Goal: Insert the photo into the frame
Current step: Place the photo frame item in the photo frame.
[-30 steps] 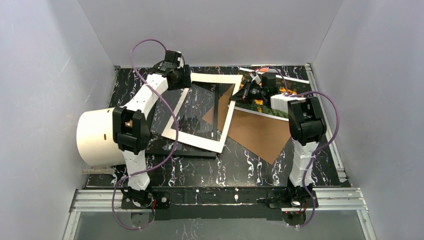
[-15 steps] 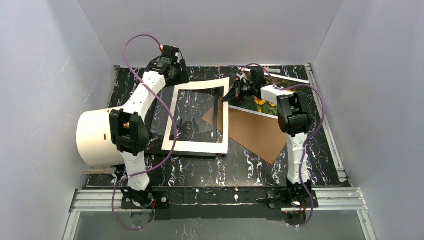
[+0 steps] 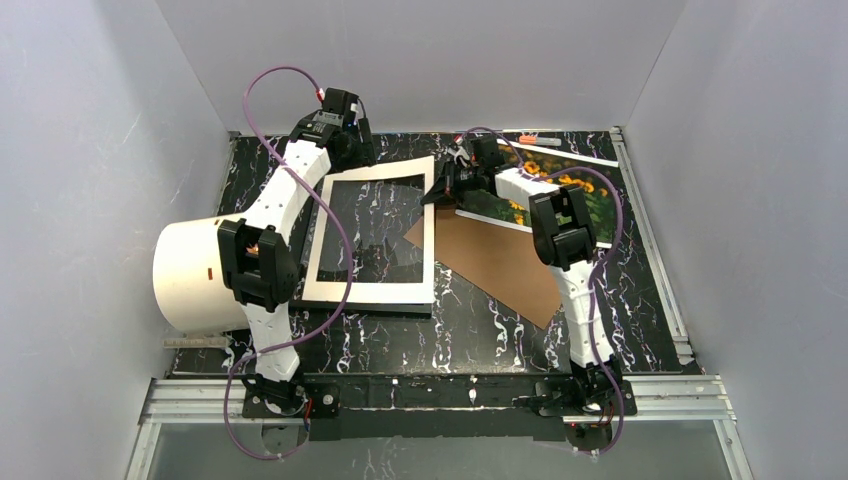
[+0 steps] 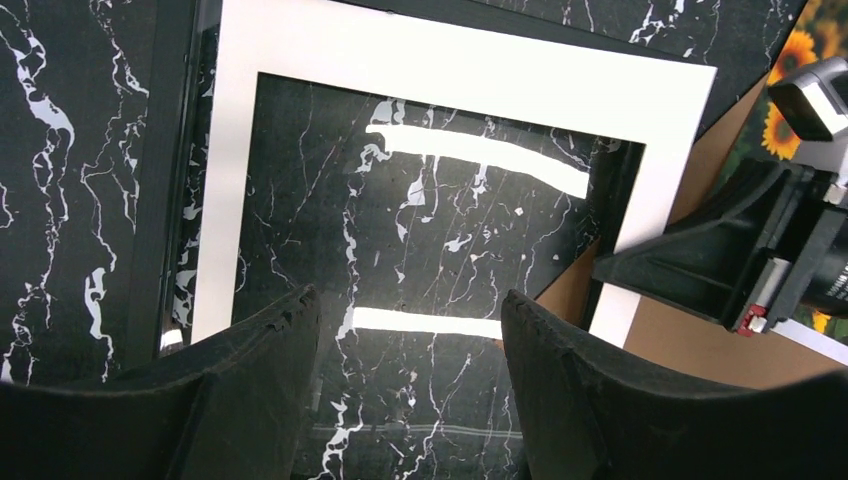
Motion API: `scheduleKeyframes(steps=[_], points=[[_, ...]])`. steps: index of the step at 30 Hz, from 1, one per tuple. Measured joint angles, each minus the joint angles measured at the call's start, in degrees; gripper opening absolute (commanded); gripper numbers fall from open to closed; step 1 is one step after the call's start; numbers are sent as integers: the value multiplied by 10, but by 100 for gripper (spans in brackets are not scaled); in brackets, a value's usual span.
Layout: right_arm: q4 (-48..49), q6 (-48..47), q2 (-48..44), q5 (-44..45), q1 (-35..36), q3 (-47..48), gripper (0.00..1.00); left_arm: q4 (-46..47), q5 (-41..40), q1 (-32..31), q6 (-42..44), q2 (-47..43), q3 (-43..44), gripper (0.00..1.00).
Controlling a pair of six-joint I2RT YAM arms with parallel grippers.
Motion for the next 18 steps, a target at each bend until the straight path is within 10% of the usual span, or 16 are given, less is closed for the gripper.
scheduleKeyframes(steps=[18], points=[[-85,40,46,50,26,93,4,-15,-28,0,5,0,0,67]])
